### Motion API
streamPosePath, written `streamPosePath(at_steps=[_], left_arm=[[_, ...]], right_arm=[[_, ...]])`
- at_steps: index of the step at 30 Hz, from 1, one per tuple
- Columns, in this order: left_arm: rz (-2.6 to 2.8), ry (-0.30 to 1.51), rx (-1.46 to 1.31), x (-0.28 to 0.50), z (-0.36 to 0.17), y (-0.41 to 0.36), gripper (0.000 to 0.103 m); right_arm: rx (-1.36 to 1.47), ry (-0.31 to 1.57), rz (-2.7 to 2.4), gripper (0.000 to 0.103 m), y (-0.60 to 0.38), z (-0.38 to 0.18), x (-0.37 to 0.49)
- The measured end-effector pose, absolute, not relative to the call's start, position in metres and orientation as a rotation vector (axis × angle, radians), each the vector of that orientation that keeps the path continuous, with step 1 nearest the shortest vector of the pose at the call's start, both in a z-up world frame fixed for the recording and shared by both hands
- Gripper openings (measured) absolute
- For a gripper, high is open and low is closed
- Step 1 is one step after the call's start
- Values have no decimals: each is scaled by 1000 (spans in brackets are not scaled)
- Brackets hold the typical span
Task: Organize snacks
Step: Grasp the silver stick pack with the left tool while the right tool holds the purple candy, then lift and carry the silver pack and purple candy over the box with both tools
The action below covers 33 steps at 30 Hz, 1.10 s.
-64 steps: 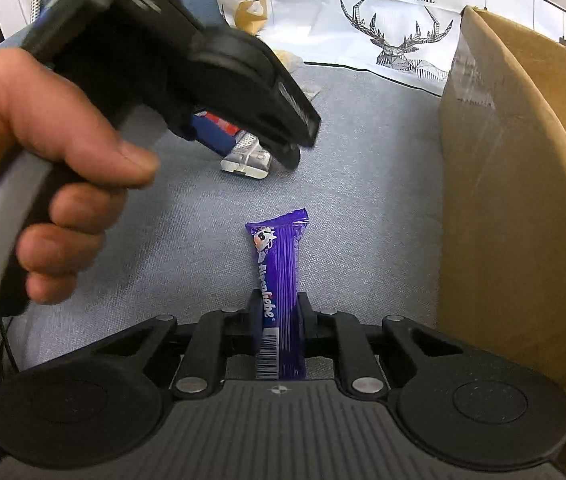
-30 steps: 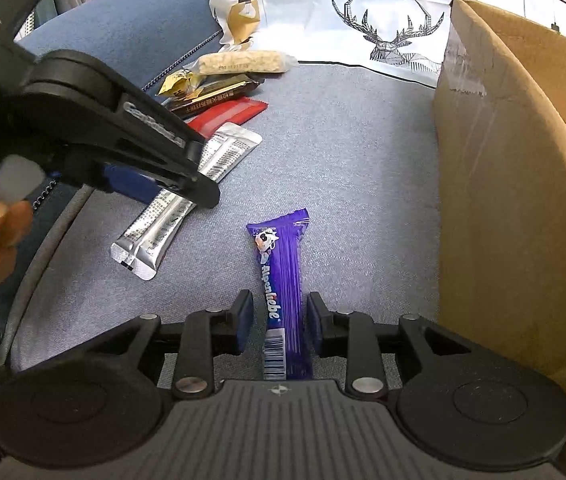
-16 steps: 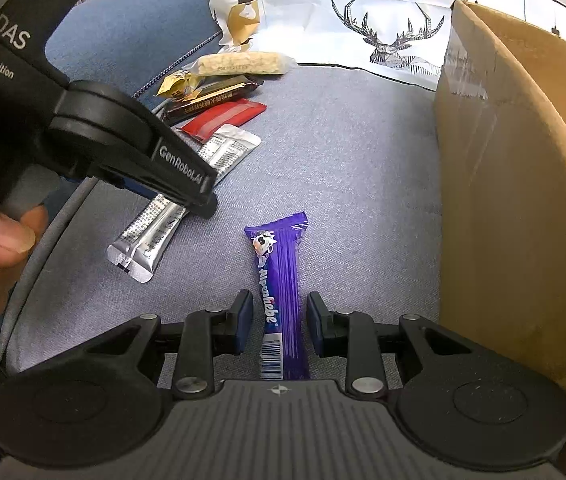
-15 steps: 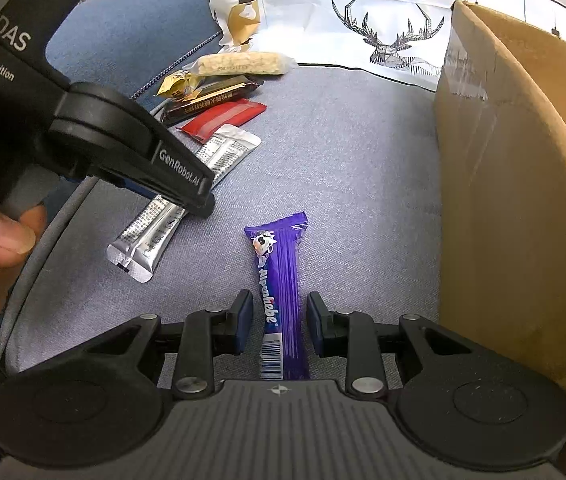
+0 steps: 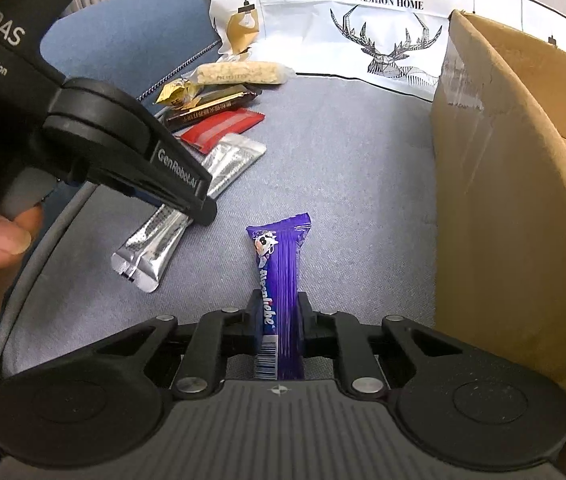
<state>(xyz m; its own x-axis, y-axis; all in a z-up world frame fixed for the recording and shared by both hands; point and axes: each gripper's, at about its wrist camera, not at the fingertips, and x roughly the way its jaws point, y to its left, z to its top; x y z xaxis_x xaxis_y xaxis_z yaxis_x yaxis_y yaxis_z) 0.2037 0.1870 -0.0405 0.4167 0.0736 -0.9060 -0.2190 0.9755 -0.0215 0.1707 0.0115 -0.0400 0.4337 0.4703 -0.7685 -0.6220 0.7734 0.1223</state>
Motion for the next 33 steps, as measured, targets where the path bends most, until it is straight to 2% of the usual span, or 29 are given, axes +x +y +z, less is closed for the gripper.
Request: streamPosePath(at_steps=[9, 16, 25, 33], left_arm=[[178, 1128, -109, 203, -44, 183, 28], [173, 1107, -124, 202, -41, 184, 22], [151, 976, -191, 189, -14, 172, 22], [182, 785, -211, 161, 24, 165, 22]], right_arm=[[-191, 900, 686, 17, 12, -40, 171], [-184, 896, 683, 17, 12, -40, 171], [-183, 800, 703, 15, 3, -23, 154], [-166, 659, 695, 15, -12, 16, 135]])
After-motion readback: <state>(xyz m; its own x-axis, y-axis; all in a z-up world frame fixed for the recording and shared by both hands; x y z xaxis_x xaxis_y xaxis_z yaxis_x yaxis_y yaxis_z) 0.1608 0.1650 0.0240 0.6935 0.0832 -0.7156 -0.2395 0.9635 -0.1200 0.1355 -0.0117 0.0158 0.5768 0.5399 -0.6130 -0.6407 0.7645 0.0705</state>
